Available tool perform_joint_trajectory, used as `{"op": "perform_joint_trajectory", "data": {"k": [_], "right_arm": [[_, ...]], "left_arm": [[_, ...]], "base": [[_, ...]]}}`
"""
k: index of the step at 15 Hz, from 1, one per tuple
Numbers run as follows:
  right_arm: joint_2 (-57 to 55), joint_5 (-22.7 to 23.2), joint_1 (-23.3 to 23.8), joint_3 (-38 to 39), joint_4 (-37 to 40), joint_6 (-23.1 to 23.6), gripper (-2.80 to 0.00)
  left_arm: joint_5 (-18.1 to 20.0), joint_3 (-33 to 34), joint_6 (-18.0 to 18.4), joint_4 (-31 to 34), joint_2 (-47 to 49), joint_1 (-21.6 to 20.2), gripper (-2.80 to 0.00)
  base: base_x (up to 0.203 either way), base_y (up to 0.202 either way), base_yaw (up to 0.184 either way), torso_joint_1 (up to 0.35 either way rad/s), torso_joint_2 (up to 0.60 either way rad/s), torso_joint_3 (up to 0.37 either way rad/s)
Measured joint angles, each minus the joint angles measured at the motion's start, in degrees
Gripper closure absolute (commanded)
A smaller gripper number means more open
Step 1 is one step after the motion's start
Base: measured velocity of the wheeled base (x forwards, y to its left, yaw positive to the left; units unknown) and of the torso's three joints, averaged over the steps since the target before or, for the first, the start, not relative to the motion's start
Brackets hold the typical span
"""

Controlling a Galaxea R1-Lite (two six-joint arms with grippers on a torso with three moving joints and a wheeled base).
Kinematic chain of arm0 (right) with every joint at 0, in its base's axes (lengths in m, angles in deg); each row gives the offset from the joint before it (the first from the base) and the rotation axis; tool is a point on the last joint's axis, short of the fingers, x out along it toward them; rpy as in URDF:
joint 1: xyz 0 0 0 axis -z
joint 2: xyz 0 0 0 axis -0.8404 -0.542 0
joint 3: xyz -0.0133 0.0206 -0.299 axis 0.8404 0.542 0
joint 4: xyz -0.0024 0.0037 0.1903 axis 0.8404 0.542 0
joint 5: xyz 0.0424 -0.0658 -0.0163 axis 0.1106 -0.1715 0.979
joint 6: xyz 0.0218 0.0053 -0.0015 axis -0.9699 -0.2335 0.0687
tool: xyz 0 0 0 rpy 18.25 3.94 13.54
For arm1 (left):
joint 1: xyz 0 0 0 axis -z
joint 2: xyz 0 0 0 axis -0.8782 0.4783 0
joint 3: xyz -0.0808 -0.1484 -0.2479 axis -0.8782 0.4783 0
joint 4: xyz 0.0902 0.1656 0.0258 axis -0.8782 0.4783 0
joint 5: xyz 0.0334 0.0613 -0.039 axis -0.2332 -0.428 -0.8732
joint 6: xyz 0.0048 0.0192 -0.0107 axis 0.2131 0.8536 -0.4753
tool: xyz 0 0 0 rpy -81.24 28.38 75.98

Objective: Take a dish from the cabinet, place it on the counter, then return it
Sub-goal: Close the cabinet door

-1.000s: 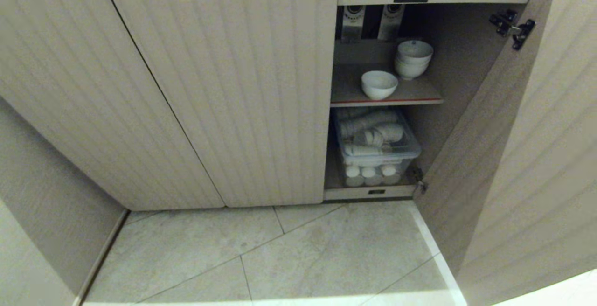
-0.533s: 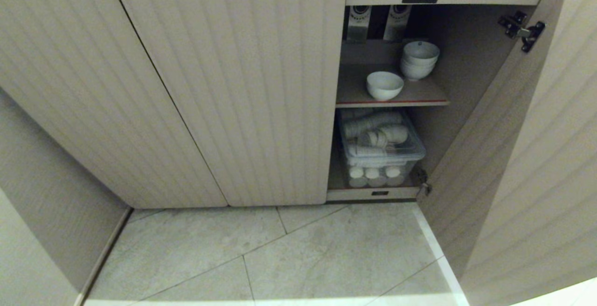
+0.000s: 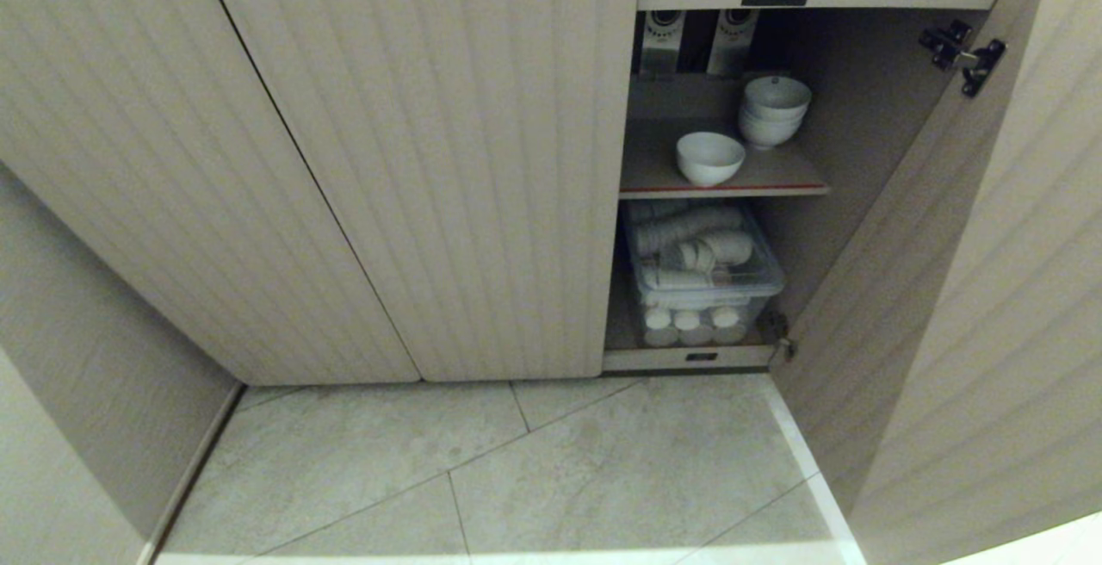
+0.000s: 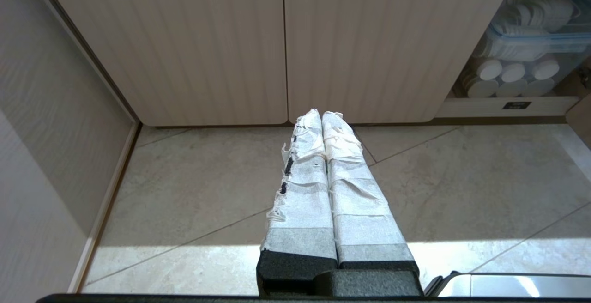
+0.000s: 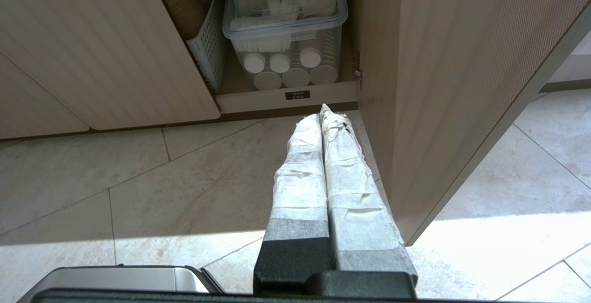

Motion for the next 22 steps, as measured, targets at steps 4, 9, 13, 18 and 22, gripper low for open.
{"op": "perform_joint_trajectory", "data": {"k": [4, 9, 13, 18, 22], "right_arm": [[0.0, 0.0, 0.0, 0.0, 0.0, 0.0, 0.00], [0.0, 0.0, 0.0, 0.0, 0.0, 0.0, 0.00], [0.0, 0.0, 0.1, 0.0, 0.0, 0.0, 0.00], [0.0, 0.0, 0.0, 0.0, 0.0, 0.0, 0.00], [0.0, 0.0, 0.0, 0.0, 0.0, 0.0, 0.00]], "left_arm": [[0.0, 0.0, 0.0, 0.0, 0.0, 0.0, 0.00], [0.0, 0.0, 0.0, 0.0, 0.0, 0.0, 0.00], [0.0, 0.0, 0.0, 0.0, 0.0, 0.0, 0.00], [0.0, 0.0, 0.0, 0.0, 0.0, -0.1, 0.00], [0.0, 0.0, 0.0, 0.0, 0.0, 0.0, 0.00]], "base": [[0.000, 0.000, 0.000, 0.000, 0.00, 0.000], [0.000, 0.000, 0.000, 0.000, 0.00, 0.000], [0.000, 0.000, 0.000, 0.000, 0.00, 0.000], [-0.002, -0.131, 0.002, 0.002, 0.00, 0.001], [0.000, -0.196, 0.001, 0.002, 0.00, 0.000]]}}
